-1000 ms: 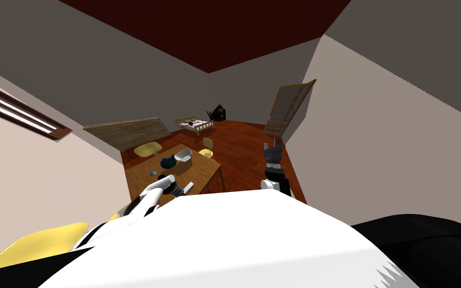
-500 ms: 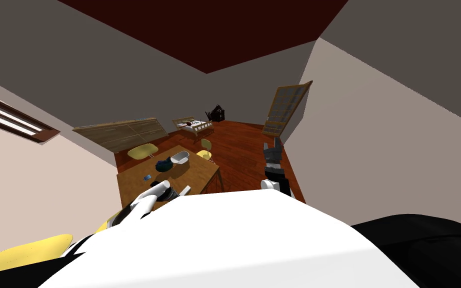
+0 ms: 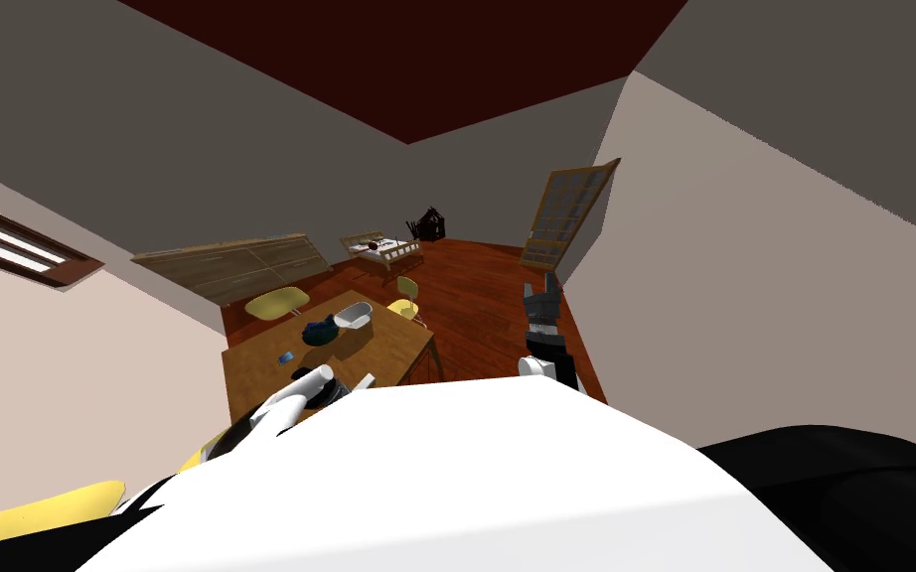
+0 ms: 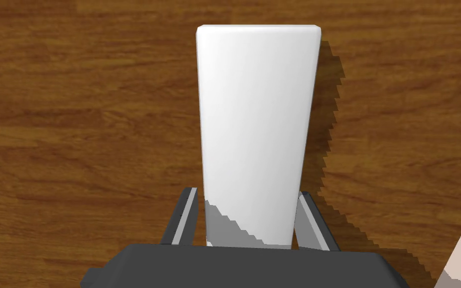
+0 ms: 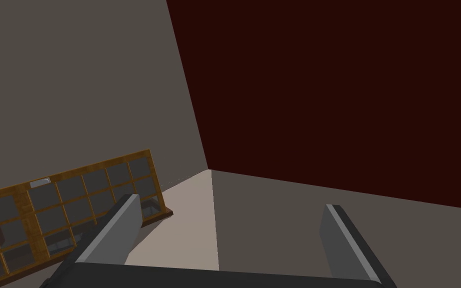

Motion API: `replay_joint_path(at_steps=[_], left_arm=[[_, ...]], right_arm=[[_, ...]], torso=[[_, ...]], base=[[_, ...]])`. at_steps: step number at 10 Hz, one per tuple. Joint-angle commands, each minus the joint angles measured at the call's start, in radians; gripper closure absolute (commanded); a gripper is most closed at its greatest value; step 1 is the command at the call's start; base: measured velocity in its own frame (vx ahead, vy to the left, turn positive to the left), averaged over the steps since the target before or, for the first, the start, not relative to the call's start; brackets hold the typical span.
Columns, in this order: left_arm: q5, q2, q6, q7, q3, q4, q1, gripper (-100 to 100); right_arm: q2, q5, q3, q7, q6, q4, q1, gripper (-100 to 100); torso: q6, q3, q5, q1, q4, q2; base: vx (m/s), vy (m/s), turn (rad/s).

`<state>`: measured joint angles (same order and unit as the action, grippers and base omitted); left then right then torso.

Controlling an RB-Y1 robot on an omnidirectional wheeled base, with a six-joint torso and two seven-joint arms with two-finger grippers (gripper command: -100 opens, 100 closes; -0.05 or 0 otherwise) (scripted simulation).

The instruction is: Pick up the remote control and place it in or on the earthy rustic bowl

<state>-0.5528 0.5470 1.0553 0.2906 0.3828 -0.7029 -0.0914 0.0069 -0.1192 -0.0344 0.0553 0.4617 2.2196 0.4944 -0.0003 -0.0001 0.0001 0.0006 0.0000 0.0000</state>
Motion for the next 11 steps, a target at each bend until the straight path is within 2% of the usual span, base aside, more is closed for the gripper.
replay_joint_path(at_steps=[1,4,5,6,10,11], left_arm=[[0.000,0.000,0.000,0.000,0.000,0.000,0.000,100],[0.000,-0.001,0.001,0.000,0.000,0.000,0.000,100],[0.000,-0.001,0.001,0.000,0.000,0.000,0.000,0],[0.024,-0.005,0.029,0.037,-0.019,-0.017,-0.035,100],[0.062,-0.017,0.082,0.101,-0.049,-0.055,-0.085,100],[0.058,-0.017,0.067,0.090,-0.047,-0.039,-0.084,100]], right_arm=[[0.000,0.000,0.000,0.000,0.000,0.000,0.000,0],[0.000,0.000,0.000,0.000,0.000,0.000,0.000,0],[0.000,0.000,0.000,0.000,0.000,0.000,0.000,0],[0.000,0.000,0.000,0.000,0.000,0.000,0.000,0],[0.000,0.000,0.000,0.000,0.000,0.000,0.000,0],[0.000,0.000,0.000,0.000,0.000,0.000,0.000,0]], torso=[[0.000,0.000,0.000,0.000,0.000,0.000],[0.000,0.000,0.001,0.003,0.000,0.000],[0.000,0.000,0.001,0.003,0.000,0.000],[0.000,0.000,0.001,0.003,0.000,0.000],[0.000,0.003,0.001,0.004,0.001,0.005],[0.000,0.003,0.000,0.004,0.001,0.005]], base=[[0.000,0.000,0.000],[0.000,0.000,0.000],[0.000,0.000,0.000],[-0.061,0.024,0.080],[-0.080,0.032,0.043],[-0.030,0.016,-0.007]])
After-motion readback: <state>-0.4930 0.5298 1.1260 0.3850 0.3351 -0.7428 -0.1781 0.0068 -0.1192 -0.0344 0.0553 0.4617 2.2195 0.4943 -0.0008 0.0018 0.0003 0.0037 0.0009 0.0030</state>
